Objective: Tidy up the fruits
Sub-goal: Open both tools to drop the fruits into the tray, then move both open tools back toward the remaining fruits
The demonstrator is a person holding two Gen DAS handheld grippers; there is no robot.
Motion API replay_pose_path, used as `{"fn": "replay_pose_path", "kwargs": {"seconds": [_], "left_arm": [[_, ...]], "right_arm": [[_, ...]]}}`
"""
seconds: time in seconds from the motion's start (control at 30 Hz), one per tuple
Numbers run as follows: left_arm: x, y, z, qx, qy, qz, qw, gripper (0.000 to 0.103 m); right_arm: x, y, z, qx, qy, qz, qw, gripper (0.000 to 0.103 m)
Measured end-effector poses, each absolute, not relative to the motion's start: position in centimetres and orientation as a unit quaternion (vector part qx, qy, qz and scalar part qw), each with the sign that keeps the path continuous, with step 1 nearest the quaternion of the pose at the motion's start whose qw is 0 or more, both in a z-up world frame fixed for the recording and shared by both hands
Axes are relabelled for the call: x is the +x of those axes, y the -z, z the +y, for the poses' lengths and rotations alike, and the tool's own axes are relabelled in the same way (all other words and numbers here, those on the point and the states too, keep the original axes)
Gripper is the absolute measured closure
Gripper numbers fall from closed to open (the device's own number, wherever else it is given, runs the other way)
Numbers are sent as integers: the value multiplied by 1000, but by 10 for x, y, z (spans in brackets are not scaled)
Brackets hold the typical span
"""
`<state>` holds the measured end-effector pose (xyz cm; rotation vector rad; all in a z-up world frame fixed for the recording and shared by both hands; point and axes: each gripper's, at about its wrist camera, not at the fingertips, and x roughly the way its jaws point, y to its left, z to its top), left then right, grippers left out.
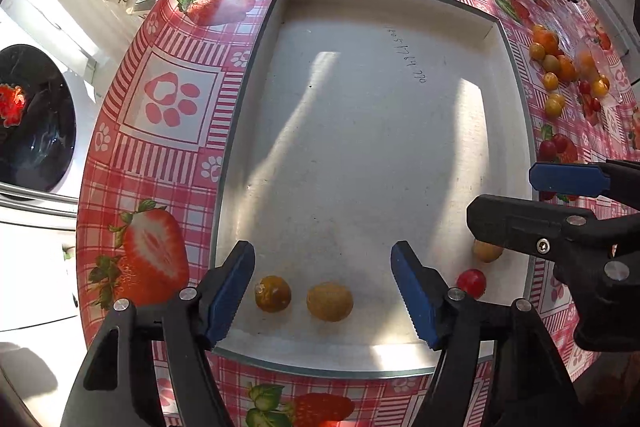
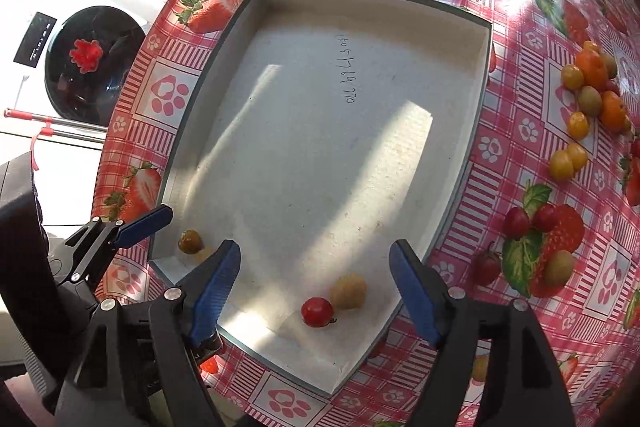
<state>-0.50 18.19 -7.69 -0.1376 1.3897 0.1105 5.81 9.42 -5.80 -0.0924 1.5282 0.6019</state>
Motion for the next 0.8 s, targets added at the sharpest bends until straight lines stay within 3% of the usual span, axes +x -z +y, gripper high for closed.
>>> {"fn": "replay_pose_path", "kwargs": {"seconds": [0.8], "left_arm": [[-9,43,19,-4,99,621,778,31]], "right_arm": [[67,77,-110,43,-95,710,697,21]]}}
